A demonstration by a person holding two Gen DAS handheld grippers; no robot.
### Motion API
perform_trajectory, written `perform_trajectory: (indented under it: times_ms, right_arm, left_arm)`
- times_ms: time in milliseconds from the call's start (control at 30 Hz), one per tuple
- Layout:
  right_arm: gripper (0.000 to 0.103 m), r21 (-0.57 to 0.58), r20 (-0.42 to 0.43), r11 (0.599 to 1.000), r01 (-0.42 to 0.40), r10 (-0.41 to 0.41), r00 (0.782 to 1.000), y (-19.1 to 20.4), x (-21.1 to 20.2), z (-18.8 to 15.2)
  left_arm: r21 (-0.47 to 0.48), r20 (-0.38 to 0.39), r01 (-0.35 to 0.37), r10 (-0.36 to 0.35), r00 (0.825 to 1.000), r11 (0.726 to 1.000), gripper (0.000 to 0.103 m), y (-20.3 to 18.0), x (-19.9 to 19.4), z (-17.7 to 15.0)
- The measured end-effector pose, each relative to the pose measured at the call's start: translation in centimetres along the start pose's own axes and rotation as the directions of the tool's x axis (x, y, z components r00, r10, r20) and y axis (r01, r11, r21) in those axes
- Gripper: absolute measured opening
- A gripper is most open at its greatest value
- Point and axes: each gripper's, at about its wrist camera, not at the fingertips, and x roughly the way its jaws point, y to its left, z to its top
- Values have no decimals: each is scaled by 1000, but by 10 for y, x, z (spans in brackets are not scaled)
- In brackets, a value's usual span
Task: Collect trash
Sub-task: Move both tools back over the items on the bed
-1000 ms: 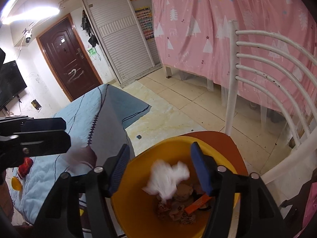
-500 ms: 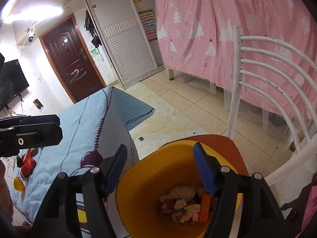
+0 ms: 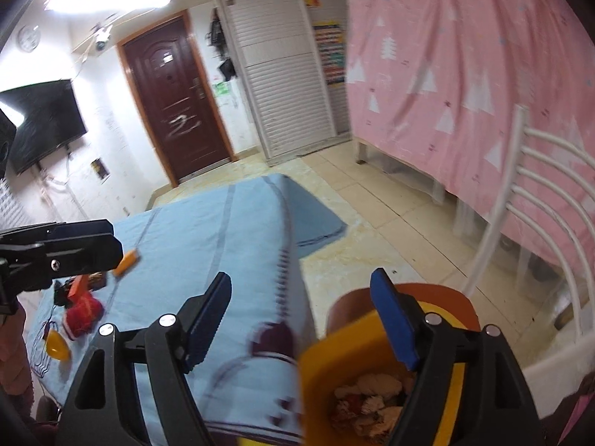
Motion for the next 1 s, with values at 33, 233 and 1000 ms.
perform_trajectory:
  times_ms: [33, 233, 1000]
  right_arm:
    - [71, -13, -1, 1000, -10, 10, 1000, 7, 2, 2]
    - [72, -93, -23, 992, -83, 82, 996, 60, 15, 12]
    - [73, -311, -241, 865, -393, 328, 913, 236, 58, -10]
  left_arm:
    - [-15, 11, -8, 8, 1000, 1000, 65, 8, -6, -1]
    - [-82, 58, -65, 70, 996, 995, 72, 51, -37, -12]
    - [-253, -24, -269, 272, 962, 929, 73, 205, -74, -92]
